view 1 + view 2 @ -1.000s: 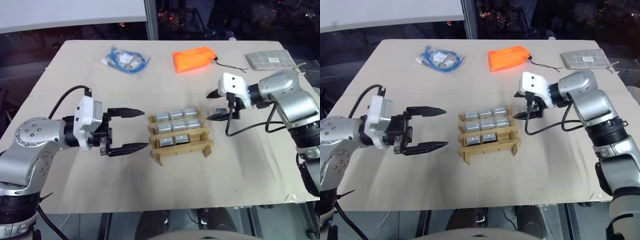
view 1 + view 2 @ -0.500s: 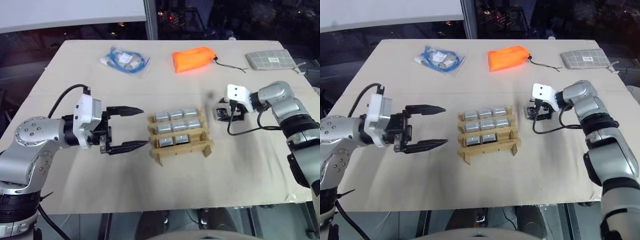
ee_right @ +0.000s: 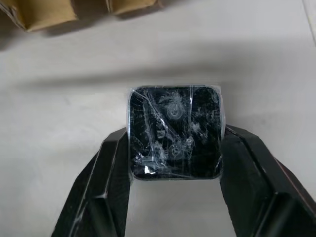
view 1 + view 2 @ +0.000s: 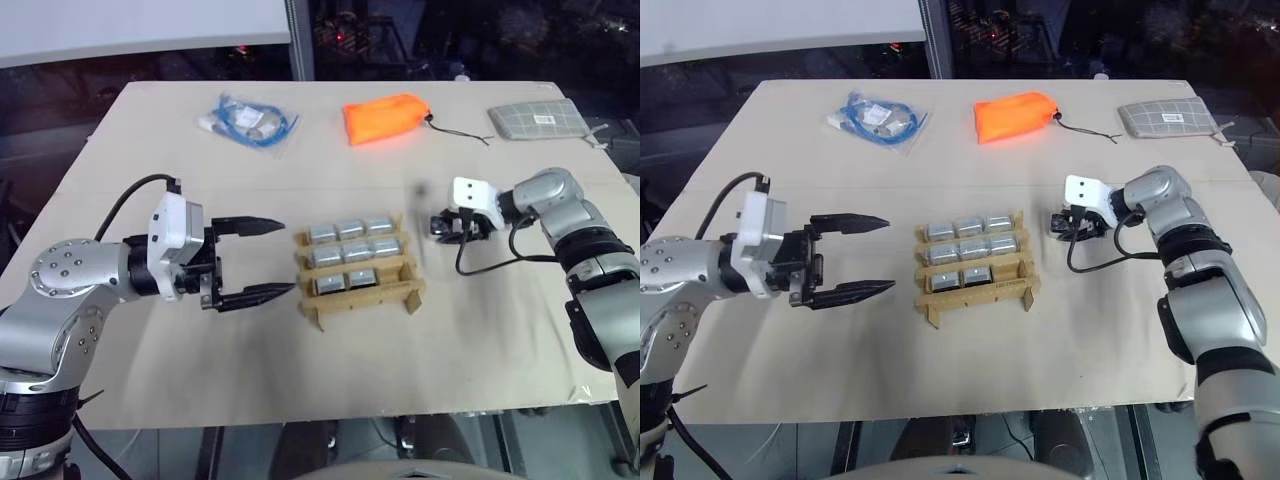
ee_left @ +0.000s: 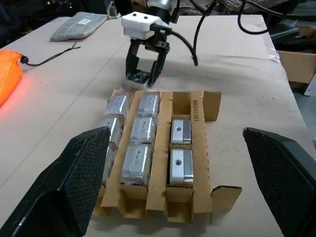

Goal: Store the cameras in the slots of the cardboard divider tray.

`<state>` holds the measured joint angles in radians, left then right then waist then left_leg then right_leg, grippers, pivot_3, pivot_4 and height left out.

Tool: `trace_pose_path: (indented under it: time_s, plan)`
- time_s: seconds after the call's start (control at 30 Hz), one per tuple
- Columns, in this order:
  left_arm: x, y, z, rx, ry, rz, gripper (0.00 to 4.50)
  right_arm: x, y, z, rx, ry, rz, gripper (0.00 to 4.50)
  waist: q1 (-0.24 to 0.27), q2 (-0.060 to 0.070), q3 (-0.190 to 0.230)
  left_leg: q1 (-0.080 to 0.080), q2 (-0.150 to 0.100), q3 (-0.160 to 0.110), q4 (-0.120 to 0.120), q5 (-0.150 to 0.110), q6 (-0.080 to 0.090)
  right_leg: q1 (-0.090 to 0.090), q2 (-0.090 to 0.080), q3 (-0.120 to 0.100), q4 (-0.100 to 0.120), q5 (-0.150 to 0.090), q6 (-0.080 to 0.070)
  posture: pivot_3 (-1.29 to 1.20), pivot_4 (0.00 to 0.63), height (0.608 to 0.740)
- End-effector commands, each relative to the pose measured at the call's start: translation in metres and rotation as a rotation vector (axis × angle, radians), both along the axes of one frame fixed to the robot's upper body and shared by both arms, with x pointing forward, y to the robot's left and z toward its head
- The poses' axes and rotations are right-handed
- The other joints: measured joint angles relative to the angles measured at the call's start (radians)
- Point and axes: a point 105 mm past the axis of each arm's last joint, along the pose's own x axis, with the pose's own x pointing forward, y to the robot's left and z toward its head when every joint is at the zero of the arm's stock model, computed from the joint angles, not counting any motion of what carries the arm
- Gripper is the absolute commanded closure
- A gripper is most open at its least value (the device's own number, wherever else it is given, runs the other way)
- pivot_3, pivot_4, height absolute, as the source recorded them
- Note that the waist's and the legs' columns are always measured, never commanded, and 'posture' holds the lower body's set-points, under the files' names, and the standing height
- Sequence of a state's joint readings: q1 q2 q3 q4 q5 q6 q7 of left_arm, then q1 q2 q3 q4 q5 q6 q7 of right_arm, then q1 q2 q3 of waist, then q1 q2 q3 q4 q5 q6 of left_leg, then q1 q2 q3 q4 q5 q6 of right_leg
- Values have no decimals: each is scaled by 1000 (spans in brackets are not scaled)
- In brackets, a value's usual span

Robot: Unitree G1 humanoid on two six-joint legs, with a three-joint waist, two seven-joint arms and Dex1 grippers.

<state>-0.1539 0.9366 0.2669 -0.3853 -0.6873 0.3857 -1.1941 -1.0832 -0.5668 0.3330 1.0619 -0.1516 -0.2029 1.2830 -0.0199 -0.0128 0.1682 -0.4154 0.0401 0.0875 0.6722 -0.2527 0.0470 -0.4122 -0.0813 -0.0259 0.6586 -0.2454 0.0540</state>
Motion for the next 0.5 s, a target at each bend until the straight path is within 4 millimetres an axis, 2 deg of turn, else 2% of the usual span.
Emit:
trace_pose_path:
  time_s: [0.03,0.17,0.3,0.43,0.5]
  plan:
    - [11,0,9,-21,-36,81,0,1,6,27,91,-62,15,2542,1,1,0,0,0,0,0,0,0,0,0,0,0,0,0,0,150,740]
    - [23,-14,9,-152,27,148,0,-11,22,59,192,-161,64,2542,6,1,1,-1,1,-1,0,0,0,0,0,0,0,0,0,0,150,740]
    - [32,-32,3,-305,183,186,0,-44,47,86,270,-245,129,2542,11,1,1,-2,2,-3,0,0,0,0,-2,-1,0,0,0,0,150,740]
    - [51,-55,-4,-454,353,264,0,-78,80,91,295,-274,198,2542,13,0,0,-2,1,-4,1,0,0,0,-2,-2,1,0,0,0,150,740]
    - [56,-67,1,-536,428,261,0,-88,94,89,298,-303,228,2542,12,-1,1,-2,0,-6,3,0,0,1,-2,-3,2,0,0,0,150,740]
